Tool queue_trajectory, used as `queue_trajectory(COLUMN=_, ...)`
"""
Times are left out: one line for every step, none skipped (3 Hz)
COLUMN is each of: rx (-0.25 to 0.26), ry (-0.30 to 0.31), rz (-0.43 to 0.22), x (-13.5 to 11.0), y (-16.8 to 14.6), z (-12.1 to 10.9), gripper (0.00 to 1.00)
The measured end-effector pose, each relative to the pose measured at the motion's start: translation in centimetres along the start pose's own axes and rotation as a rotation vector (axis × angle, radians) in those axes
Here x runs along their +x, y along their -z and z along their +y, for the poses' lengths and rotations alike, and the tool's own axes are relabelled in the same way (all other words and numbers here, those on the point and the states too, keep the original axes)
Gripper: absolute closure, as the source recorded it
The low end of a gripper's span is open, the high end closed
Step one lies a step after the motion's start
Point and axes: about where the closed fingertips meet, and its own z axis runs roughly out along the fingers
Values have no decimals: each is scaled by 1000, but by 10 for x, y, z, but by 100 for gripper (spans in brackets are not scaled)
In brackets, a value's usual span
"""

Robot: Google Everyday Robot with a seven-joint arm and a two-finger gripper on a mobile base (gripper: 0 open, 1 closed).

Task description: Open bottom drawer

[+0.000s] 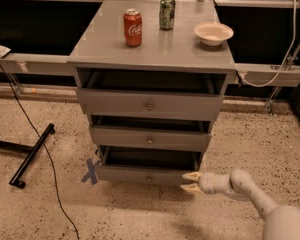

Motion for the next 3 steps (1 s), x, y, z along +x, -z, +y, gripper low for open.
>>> queue_trajectory(rx=-5, ry=63, rz=23, x=-10, y=-21, z=-13, gripper=77)
queue_trajectory(rx=14, ry=145, rz=90, x=-18, y=-39, z=-27, gripper=98)
queue_trajectory(rx=49, ry=216, rz=166, x=-18, y=-52, z=-39, gripper=100)
